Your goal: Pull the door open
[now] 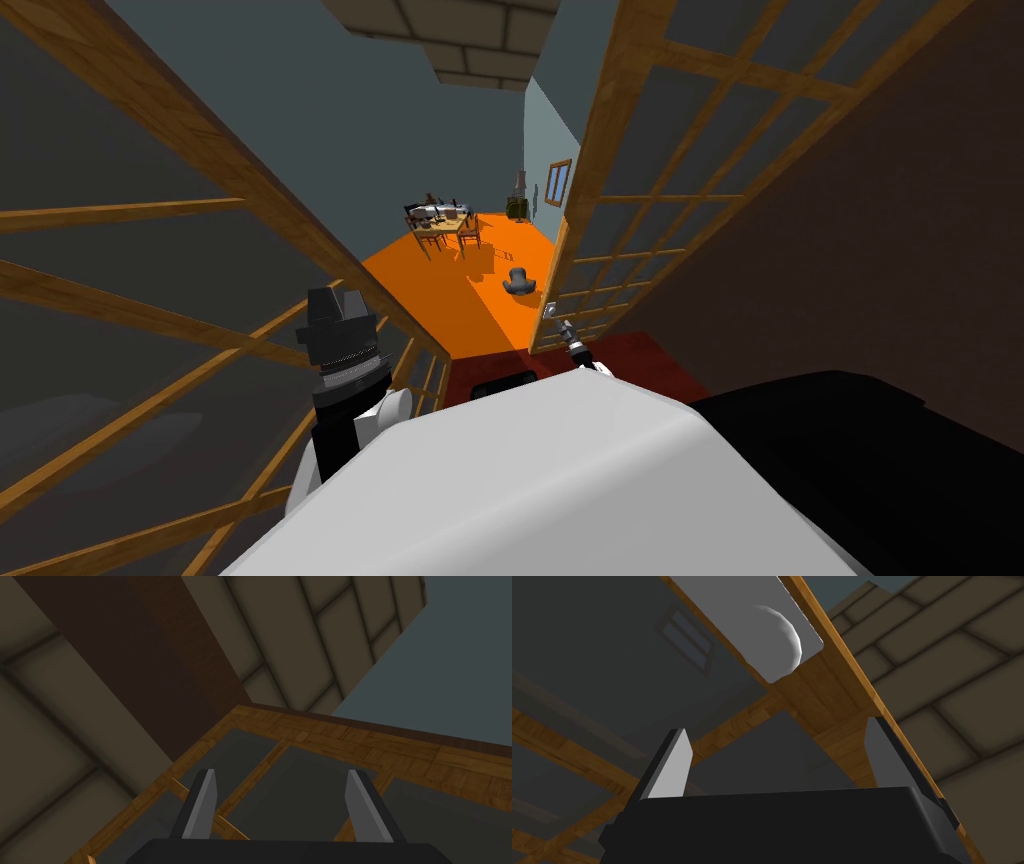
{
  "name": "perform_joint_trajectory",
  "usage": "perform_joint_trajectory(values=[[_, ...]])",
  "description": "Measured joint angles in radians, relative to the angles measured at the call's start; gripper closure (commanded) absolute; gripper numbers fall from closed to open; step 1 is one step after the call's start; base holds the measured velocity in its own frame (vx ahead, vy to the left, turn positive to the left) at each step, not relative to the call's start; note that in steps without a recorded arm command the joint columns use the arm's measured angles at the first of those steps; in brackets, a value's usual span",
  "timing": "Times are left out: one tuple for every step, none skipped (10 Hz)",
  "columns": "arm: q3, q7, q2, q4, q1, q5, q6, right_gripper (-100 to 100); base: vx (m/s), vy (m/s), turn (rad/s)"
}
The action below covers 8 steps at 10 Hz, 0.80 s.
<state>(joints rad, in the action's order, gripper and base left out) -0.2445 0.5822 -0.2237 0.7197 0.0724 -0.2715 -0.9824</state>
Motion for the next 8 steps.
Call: perform_joint_trajectory(values=[[-0.001, 0.02, 0.001, -0.002, -0.002, -0.005, -0.001, -100, -0.019, 0.008, -0.057], [0.0, 0.044, 0.004, 0.01, 0.002, -0.016, 0.006, -100, -0.027, 0.013, -0.125], [-0.002, 0.072, 0.005, 0.007, -0.001, -0.029, 0.007, -100, -0.023, 0.011, -0.041], [-0.003, 0.096, 0.005, -0.002, -0.006, -0.034, 0.004, -100, -0.022, 0.006, -0.048], [-0.003, 0.123, 0.007, 0.0, -0.007, -0.044, 0.004, -100, -0.017, 0.007, -0.038], [-0.004, 0.143, 0.008, -0.003, -0.01, -0.049, 0.004, -100, -0.017, 0.006, -0.073], [-0.005, 0.169, 0.01, -0.006, -0.014, -0.058, 0.005, -100, -0.027, 0.01, -0.1], [-0.005, 0.198, 0.012, -0.001, -0.013, -0.07, 0.008, -100, -0.024, 0.01, -0.036]])
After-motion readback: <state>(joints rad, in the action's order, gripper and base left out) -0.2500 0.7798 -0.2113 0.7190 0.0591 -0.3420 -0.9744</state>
